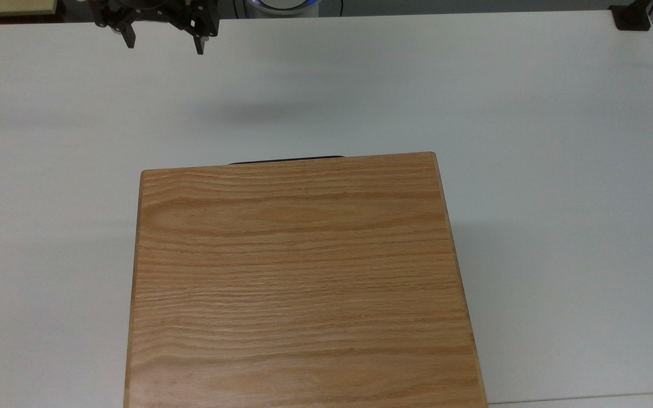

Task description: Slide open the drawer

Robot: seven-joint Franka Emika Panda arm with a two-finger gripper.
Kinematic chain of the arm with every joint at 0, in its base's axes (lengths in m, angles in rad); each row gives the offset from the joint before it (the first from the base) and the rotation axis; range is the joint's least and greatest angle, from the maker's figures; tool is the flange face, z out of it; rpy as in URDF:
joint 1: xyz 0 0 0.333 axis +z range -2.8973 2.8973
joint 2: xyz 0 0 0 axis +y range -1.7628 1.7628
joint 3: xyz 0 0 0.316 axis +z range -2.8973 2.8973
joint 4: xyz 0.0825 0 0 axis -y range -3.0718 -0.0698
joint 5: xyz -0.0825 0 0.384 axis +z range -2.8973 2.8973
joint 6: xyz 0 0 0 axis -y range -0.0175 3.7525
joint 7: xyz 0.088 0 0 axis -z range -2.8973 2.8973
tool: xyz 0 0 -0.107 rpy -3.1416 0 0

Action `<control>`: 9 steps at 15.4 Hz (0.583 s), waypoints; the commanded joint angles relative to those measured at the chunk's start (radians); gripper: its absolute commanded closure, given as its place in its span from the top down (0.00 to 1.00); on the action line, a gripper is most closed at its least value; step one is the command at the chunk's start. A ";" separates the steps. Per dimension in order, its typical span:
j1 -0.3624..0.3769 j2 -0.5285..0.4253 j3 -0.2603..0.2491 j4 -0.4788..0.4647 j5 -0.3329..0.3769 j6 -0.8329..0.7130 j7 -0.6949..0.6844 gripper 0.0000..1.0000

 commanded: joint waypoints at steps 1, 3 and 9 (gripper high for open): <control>0.006 -0.025 -0.020 -0.022 0.061 -0.018 0.039 1.00; -0.004 -0.023 -0.021 -0.015 0.062 -0.034 0.041 1.00; 0.004 -0.025 -0.016 -0.015 0.053 -0.086 0.047 1.00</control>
